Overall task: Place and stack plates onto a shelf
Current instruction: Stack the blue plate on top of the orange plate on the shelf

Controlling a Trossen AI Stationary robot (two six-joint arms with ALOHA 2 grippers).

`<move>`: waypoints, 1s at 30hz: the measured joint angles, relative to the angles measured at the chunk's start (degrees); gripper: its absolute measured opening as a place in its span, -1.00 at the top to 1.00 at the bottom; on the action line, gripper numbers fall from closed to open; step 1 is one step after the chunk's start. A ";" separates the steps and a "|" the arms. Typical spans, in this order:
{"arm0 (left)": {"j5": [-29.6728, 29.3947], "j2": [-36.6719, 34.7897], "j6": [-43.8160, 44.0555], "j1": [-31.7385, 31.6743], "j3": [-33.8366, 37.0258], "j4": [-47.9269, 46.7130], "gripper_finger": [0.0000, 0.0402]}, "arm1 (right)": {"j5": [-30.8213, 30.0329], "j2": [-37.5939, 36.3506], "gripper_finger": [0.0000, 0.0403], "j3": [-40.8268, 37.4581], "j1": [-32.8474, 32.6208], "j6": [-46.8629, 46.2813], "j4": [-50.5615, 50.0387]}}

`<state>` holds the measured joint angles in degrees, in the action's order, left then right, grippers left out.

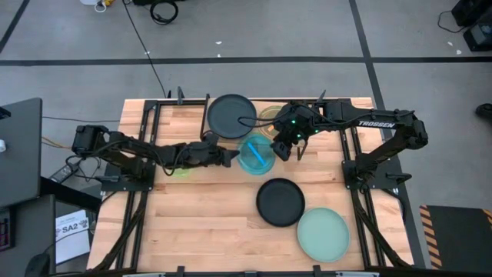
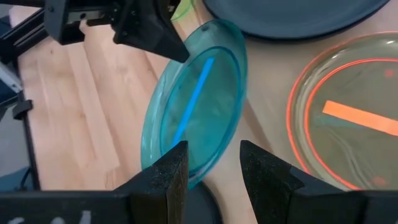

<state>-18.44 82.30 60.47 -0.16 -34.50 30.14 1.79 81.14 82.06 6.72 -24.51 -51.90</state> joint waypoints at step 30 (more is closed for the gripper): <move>-0.63 0.00 0.37 -0.37 0.00 3.04 0.98 | -1.36 0.31 0.71 0.02 0.00 0.17 0.10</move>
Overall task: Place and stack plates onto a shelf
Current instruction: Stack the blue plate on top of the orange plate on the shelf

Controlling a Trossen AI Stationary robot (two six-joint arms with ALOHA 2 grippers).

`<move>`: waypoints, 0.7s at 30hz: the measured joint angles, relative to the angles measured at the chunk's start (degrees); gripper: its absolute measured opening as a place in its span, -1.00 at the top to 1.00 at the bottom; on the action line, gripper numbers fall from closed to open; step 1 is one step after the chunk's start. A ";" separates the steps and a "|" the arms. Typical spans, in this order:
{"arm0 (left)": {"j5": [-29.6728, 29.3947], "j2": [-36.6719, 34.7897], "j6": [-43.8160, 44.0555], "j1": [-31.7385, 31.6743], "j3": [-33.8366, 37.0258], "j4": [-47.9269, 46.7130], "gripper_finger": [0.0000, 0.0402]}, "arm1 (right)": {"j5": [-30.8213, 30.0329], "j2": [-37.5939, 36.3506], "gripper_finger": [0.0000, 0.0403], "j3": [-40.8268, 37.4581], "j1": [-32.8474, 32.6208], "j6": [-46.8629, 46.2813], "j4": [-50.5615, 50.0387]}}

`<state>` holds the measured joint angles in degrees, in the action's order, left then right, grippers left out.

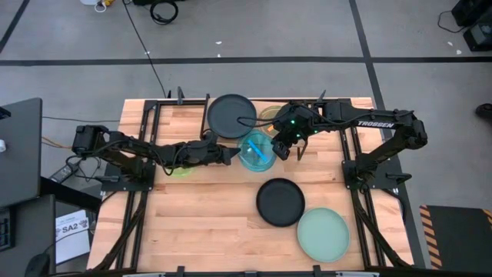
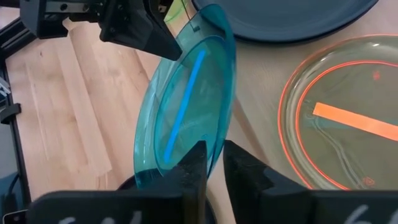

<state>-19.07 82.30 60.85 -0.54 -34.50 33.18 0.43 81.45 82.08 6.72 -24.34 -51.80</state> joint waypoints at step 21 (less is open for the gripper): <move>0.33 0.00 -1.41 0.04 0.00 0.03 0.85 | -1.27 0.02 0.95 0.00 0.04 0.05 0.75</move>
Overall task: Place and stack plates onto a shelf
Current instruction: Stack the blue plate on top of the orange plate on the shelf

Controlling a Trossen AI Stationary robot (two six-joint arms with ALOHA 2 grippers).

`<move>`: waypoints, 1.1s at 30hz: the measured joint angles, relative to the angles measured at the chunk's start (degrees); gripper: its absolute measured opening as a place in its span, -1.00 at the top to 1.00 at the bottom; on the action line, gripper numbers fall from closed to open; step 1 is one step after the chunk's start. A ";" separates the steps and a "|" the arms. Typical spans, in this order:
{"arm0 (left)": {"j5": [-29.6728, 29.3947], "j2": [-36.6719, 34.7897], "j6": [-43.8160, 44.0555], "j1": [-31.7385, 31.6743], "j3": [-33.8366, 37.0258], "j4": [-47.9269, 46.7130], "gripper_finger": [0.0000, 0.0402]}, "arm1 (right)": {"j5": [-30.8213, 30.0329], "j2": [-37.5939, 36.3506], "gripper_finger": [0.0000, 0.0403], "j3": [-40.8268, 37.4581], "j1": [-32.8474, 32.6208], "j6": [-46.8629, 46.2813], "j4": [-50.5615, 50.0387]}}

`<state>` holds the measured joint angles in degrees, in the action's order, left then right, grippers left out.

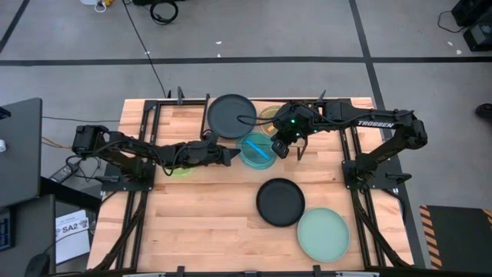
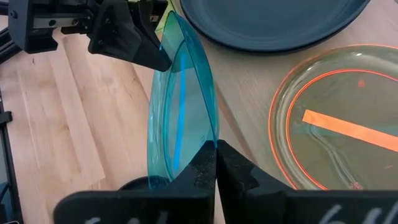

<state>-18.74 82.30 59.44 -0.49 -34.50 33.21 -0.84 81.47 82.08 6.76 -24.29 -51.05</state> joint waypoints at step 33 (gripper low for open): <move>2.03 0.00 -0.24 0.07 -0.02 -0.11 0.27 | 4.42 -0.11 0.96 0.00 11.21 5.23 -3.46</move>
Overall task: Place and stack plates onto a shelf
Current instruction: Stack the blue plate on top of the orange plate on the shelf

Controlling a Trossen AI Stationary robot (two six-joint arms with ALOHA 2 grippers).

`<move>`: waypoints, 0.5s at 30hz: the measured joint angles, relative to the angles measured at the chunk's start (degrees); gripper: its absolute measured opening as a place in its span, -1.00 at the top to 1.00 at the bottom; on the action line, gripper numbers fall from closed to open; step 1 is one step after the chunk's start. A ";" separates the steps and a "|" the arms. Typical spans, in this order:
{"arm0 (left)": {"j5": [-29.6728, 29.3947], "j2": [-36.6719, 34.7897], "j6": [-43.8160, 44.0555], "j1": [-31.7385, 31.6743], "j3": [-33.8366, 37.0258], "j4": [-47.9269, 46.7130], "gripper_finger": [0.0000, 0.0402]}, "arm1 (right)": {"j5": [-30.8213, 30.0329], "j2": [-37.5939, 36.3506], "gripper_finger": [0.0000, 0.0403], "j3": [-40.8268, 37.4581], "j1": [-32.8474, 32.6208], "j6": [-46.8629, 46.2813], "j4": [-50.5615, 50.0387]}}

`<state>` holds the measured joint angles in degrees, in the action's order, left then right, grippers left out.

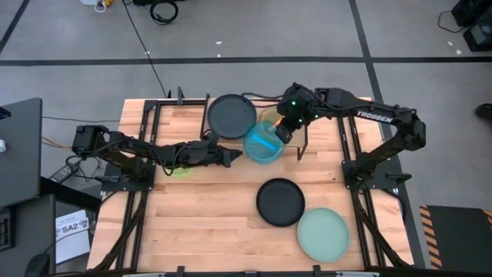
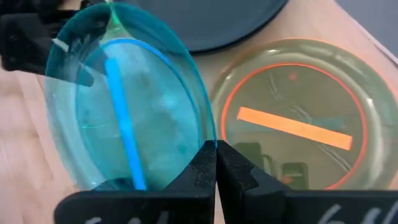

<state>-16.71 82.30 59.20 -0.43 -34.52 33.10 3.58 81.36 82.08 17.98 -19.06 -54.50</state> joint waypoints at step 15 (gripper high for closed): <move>0.02 0.02 0.00 0.00 0.00 -0.07 0.27 | 4.15 -4.97 0.96 0.02 11.98 4.95 -2.03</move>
<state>-16.69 82.32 59.20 -0.43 -34.52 33.04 7.73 76.39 82.11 29.96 -14.11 -56.53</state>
